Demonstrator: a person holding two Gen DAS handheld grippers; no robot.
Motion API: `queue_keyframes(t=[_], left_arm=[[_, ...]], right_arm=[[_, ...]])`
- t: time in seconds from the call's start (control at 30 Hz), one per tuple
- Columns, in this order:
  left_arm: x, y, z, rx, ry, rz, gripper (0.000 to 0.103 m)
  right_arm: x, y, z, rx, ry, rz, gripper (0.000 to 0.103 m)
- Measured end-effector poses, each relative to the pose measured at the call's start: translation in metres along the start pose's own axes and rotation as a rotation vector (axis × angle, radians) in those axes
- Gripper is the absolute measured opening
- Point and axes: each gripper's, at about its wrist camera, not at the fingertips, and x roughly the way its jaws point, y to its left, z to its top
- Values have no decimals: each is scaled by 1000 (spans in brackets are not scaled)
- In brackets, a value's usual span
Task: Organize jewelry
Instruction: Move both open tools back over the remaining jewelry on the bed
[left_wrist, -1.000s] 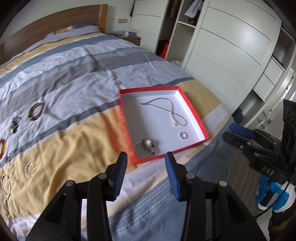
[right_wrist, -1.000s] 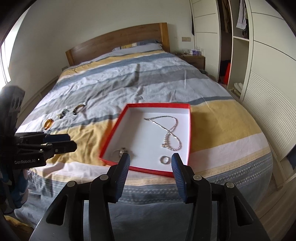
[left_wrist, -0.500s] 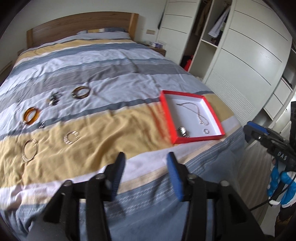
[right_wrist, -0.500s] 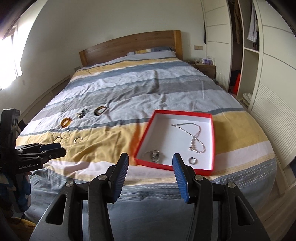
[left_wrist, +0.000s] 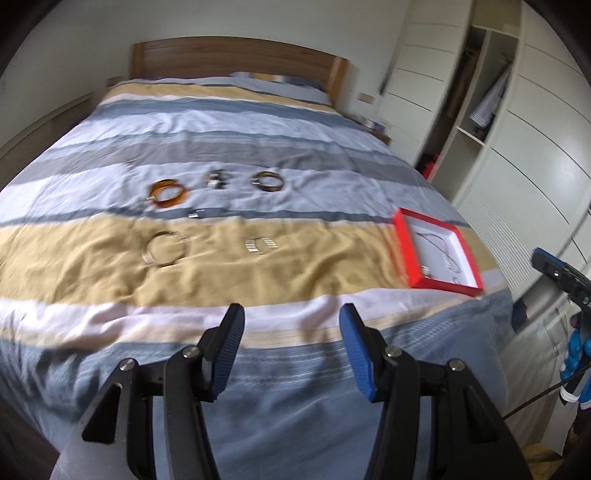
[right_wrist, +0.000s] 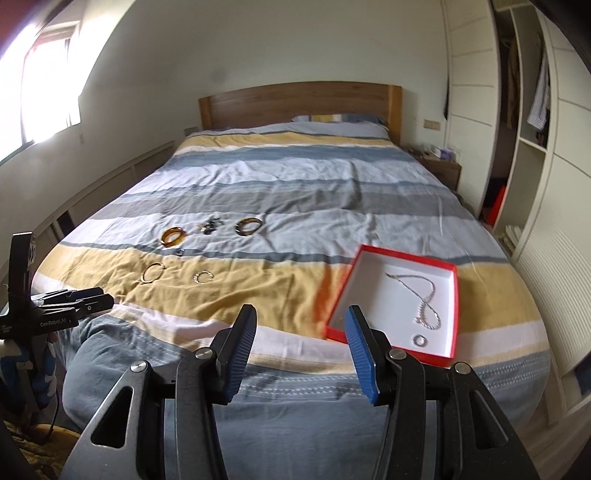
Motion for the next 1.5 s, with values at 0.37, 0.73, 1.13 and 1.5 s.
queue_keyframes(t=[0.37,0.73,1.13,1.5], left_arm=[[-21,84,-22,-171,-32,108,51],[17,114,-28,-183,35,163,54],[96,125,20,-152,94,152,54],[167,144,61,-135,111,147,55]], right_arm=[[18,44,17,-88,11,60,55],[78,67,18,-129,116,108,61],[190,100,30,-176,246,223,63],[288,142,33,-206,331,328,64]])
